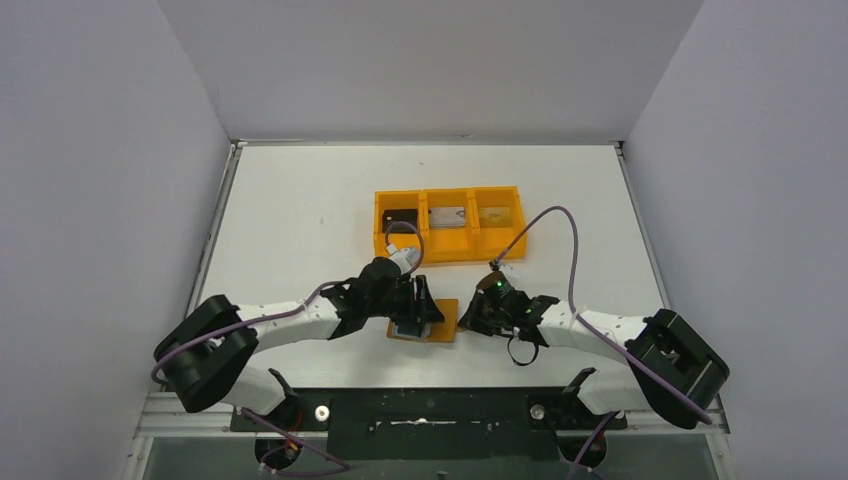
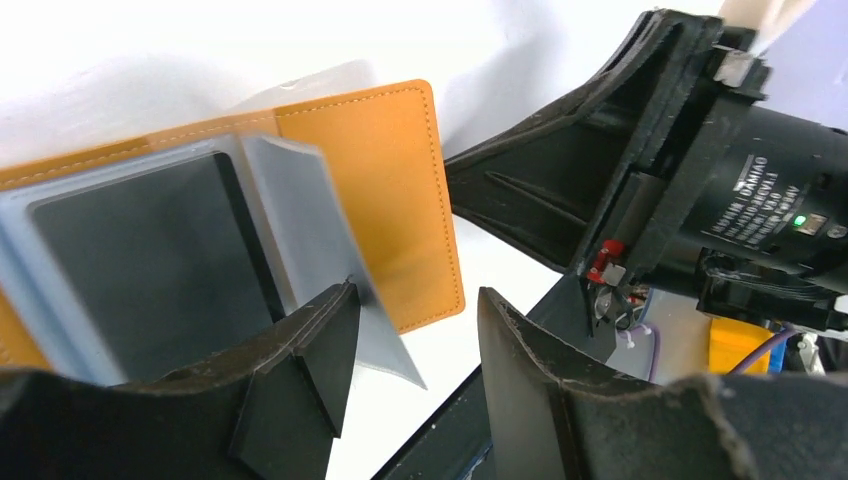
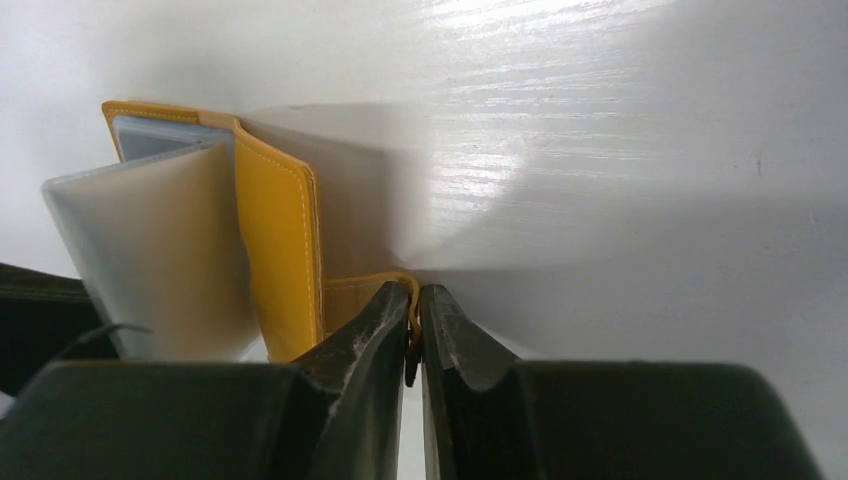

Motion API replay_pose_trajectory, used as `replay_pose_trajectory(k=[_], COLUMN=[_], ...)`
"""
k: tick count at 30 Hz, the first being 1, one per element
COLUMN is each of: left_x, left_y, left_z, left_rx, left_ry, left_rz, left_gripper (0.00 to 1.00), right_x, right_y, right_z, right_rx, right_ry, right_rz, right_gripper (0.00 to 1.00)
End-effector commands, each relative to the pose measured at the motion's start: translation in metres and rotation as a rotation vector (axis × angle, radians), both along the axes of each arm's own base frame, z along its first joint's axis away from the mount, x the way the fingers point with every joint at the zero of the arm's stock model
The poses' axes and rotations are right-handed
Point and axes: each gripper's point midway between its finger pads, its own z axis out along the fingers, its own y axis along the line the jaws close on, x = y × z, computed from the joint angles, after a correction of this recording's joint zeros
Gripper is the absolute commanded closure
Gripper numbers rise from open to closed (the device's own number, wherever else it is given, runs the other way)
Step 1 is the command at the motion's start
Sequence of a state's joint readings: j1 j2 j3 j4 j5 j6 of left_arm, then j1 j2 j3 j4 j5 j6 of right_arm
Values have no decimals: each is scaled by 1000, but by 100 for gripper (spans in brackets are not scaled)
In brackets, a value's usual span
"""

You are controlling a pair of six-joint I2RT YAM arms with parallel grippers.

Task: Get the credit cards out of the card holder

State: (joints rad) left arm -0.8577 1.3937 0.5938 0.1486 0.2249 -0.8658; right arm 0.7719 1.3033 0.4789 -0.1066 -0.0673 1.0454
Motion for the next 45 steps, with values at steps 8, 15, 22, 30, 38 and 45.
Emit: replay_pose_trajectory(k=[8, 15, 22, 30, 38, 45], left_x=[-6, -8, -7, -8, -7, 2], left_y=[-43, -35, -28, -28, -22, -10], left_z=[-5, -21, -28, -29, -26, -1], left_rx=[-77, -34, 15, 24, 49, 56], left_ry=[-2, 25, 28, 33, 18, -59], left_rz=[-120, -91, -77, -83, -74, -41], left_gripper=[58, 59, 66, 70, 70, 69], right_x=[13, 22, 35, 50, 43, 28], right_y=[-6, -13, 8, 45, 48, 28], right_z=[30, 54, 90, 95, 58, 20], right_rx=[45, 24, 99, 166, 127, 45], right_ry=[-88, -140, -216, -208, -111, -41], right_rz=[-75, -106, -51, 23, 45, 55], right_gripper=[76, 71, 81, 89, 90, 88])
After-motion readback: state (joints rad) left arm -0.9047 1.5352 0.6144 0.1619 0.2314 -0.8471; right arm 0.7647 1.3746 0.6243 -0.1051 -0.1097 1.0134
